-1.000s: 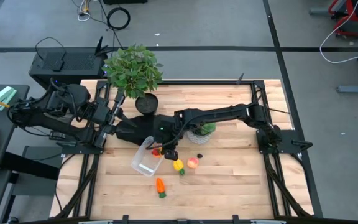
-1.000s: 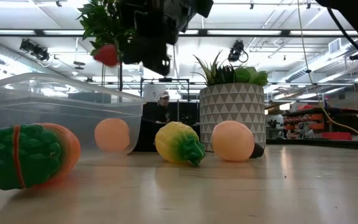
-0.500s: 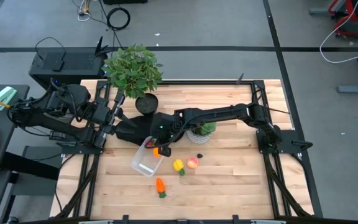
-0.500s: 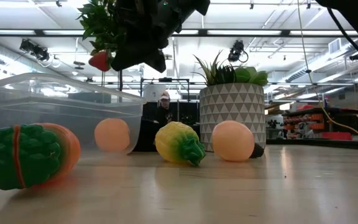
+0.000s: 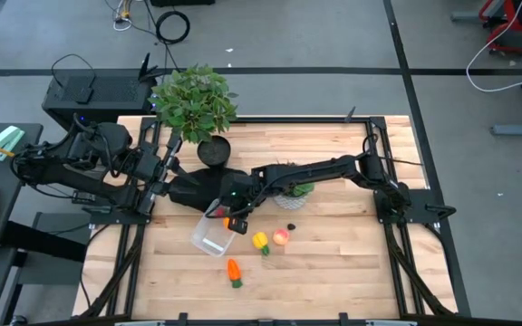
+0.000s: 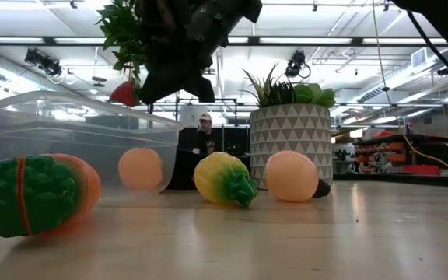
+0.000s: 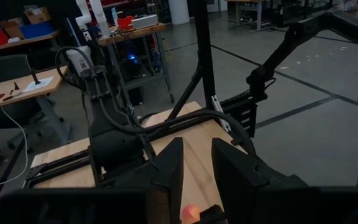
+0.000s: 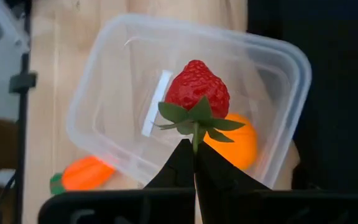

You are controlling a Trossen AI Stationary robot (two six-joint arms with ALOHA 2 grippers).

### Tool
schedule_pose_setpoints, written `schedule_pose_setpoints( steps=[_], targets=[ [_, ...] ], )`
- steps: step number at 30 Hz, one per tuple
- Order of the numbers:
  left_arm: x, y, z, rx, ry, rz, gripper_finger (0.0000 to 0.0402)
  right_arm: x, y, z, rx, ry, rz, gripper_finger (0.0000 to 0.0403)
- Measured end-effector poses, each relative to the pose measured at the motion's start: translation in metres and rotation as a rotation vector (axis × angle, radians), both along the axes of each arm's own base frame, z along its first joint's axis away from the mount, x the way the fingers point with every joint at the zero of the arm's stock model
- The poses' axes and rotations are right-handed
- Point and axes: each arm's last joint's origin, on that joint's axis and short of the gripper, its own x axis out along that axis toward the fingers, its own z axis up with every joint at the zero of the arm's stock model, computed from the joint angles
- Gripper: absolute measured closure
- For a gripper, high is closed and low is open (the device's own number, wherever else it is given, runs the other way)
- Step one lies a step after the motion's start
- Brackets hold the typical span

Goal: Pick and placing Produce into tupperware
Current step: Put the strawberry into the transparent bin

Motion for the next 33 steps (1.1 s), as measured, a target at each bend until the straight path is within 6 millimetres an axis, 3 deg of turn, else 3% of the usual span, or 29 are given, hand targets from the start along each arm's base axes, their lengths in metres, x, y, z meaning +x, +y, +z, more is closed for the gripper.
schedule_pose_setpoints(
  steps=[20,33],
  targets=[
    [0.000,0.000,0.000,0.000,-0.001,0.001,0.0308,-0.003,0.006,-0.003,0.035,0.066,-0.145,0.0403],
    [0.000,0.000,0.000,-0.001,0.000,0.001,0.0314,-0.003,0.011,-0.003,0.059,0.064,-0.109,0.0402]
  ],
)
